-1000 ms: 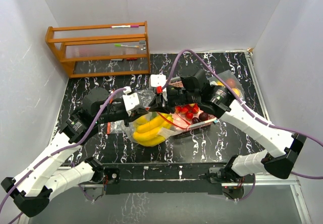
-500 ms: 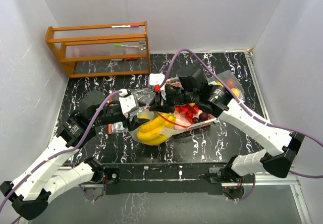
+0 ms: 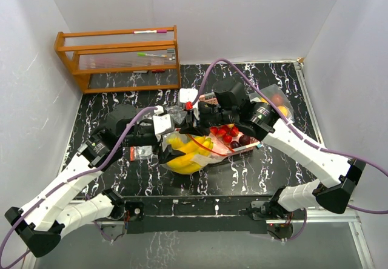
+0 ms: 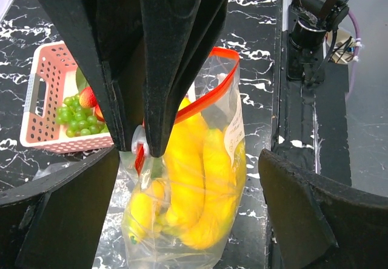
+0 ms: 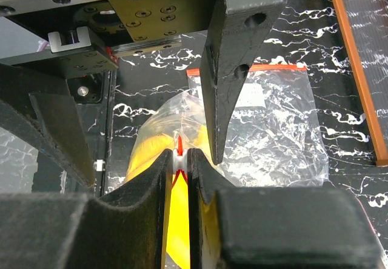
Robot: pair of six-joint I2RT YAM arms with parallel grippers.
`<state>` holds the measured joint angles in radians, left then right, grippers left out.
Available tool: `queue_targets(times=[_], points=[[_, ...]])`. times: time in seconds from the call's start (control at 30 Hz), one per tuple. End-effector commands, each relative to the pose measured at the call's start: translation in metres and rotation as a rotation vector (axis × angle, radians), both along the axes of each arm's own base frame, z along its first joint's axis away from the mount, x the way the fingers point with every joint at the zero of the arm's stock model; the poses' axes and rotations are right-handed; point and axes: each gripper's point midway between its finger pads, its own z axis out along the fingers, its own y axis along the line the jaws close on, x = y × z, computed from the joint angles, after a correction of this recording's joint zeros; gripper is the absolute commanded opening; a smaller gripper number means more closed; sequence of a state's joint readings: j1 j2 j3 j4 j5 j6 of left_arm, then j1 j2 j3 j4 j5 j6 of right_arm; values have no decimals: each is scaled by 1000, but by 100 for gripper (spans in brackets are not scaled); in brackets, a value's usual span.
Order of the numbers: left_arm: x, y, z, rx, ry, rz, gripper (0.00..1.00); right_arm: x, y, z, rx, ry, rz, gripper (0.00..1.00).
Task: Place the food in the zip-top bag and seal the zipper
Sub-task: Zip the zipper food storage bag at the center of the board.
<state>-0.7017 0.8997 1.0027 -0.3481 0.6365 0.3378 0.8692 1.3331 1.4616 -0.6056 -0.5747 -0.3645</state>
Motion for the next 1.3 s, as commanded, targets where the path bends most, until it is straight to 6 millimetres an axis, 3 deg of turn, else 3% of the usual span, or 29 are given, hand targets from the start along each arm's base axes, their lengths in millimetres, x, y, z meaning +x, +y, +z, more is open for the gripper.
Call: queue_targets(times=[0.0, 0.07, 0.13, 0.23, 0.37, 0.5, 0.8, 1.03, 1.27], points=[[-6, -4, 19, -55, -48, -53, 95, 0, 4, 25, 69, -48, 11, 8], [-6, -5, 20, -66, -55, -50, 86, 0, 4, 25, 69, -48, 13, 8], [-4, -4, 23, -81, -60, -33, 65, 0, 4, 24, 67, -46, 13, 8], [-2, -3, 27, -106, -81, -12, 57, 0, 4, 23, 66, -47, 13, 8], [0, -2, 24, -110, -79, 7, 26, 1, 4, 24, 67, -49, 10, 8], [2, -1, 23, -109, -75, 26, 3, 2, 3, 25, 68, -52, 7, 8], [2, -1, 22, -86, -75, 14, 0, 4, 1, 26, 65, -58, -11, 8], [16, 12, 50, -98, -144, 126, 0, 12, -10, 15, 31, -58, -71, 8], [16, 19, 58, -92, -176, 152, 0, 20, -22, 8, 12, -53, -126, 8]])
